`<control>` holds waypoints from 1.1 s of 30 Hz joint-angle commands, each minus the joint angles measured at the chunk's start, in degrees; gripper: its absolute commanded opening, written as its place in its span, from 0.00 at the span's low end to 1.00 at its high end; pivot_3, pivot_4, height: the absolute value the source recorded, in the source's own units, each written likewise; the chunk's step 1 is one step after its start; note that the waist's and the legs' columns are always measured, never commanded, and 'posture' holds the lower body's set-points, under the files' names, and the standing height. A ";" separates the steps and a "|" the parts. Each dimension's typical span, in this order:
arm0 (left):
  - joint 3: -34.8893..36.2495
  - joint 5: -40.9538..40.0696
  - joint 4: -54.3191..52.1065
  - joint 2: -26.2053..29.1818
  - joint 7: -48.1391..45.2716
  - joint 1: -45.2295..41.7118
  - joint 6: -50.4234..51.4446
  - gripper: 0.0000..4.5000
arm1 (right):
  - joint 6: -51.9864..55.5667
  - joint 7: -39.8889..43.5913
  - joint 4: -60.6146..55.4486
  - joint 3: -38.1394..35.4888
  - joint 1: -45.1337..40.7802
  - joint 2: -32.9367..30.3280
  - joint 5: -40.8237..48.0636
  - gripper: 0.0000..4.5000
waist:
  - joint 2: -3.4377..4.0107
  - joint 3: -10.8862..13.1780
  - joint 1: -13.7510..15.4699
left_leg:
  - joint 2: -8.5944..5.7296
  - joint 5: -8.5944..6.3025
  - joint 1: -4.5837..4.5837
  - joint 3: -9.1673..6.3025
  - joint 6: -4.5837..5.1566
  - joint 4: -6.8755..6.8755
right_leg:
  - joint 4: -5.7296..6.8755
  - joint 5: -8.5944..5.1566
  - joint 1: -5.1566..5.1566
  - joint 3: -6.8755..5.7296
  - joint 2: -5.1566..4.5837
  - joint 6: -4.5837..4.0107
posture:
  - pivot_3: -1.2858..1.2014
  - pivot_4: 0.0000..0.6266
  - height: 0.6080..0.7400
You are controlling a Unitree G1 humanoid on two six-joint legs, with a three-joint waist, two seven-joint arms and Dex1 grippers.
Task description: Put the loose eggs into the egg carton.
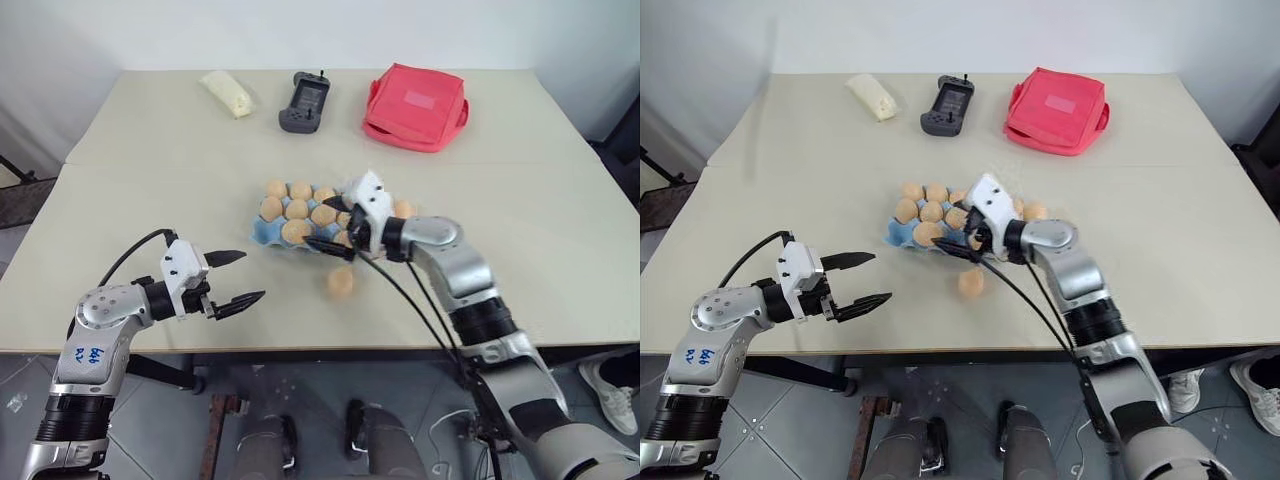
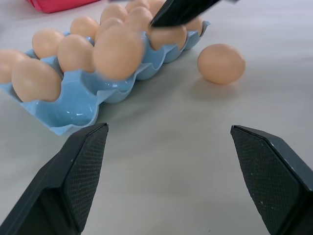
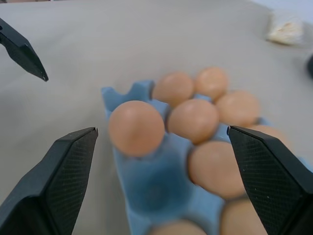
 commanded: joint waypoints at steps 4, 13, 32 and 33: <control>-1.08 -0.39 2.21 -0.61 -1.19 -3.63 -0.81 0.95 | 5.05 0.26 -10.63 -3.26 4.62 -3.08 4.09 1.00 | 0.00 0.00 -0.28 | 0.03 -0.04 0.04 0.04 0.07 0.05 | -0.13 0.00 0.00 0.03 0.04 0.00 | 0.52 0.24 1.00; 1.03 -0.38 7.15 0.59 -1.91 -4.59 -2.08 0.95 | 9.93 -3.37 -6.11 3.05 -3.14 2.63 1.30 1.00 | 0.00 0.00 -0.57 | 0.08 0.01 0.08 0.09 0.01 0.06 | -0.02 -0.01 -0.05 0.07 0.08 -0.08 | 0.52 0.24 1.00; 5.22 -1.97 -0.30 0.98 2.48 3.01 -0.27 0.95 | 6.04 -5.44 21.77 9.91 -18.16 13.99 -7.51 1.00 | -0.02 -0.01 -0.49 | 0.05 -0.01 -0.02 0.15 -0.09 -0.04 | 0.02 0.01 -0.12 0.09 0.04 -0.04 | 0.52 0.24 1.00; 5.26 -2.09 -0.59 0.94 2.67 3.09 -0.12 0.95 | 5.63 -5.24 22.55 9.80 -18.29 13.95 -7.56 1.00 | -0.02 -0.01 -0.52 | 0.06 -0.02 -0.02 0.15 -0.10 -0.04 | 0.03 0.01 -0.12 0.09 0.04 -0.04 | 0.52 0.24 1.00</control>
